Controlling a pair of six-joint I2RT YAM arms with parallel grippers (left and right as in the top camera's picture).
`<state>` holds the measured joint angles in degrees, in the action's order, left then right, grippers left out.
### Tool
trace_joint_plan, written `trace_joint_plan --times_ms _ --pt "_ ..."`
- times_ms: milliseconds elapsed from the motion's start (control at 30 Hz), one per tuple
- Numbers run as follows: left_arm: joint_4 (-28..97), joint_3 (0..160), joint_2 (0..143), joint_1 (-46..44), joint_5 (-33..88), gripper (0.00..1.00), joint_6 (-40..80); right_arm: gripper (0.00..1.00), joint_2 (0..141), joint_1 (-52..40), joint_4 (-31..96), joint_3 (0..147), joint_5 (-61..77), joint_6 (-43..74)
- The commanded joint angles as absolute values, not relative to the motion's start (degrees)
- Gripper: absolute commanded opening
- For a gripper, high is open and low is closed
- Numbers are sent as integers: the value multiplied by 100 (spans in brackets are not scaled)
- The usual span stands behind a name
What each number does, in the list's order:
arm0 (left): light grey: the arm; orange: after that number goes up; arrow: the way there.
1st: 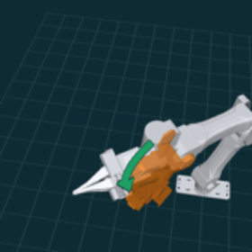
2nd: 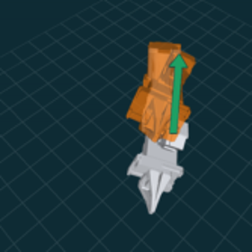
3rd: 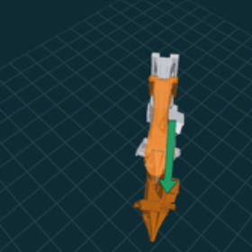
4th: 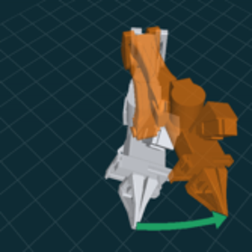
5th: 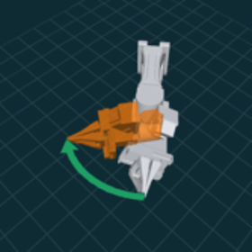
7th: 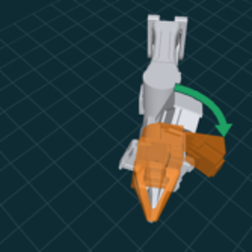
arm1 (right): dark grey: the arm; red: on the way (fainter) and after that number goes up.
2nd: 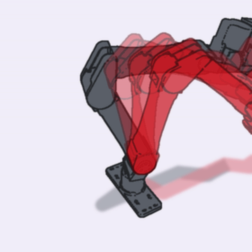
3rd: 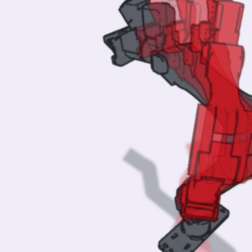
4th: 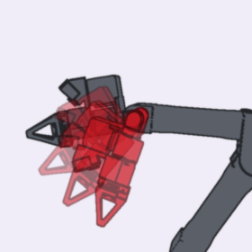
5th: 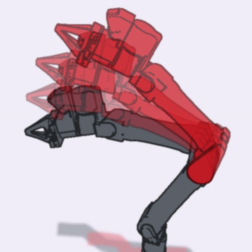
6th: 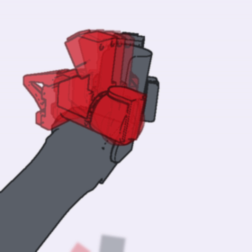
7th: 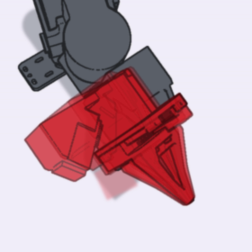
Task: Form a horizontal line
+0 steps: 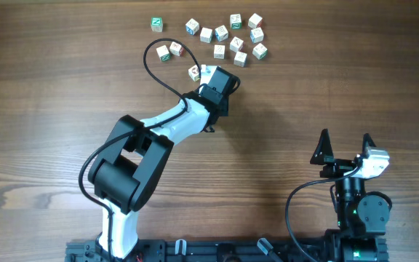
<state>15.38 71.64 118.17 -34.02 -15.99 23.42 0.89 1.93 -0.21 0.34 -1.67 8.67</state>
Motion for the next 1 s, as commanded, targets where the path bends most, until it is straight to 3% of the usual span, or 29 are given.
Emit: trace_joint_plan --times_ms 0,967 --pt "1804 6928 12051 -3424 -1356 38 2296 100 43 213 -38 30 -99 766" --pt "1887 6928 11937 -3159 -1780 42 2751 100 43 213 -38 30 -99 764"
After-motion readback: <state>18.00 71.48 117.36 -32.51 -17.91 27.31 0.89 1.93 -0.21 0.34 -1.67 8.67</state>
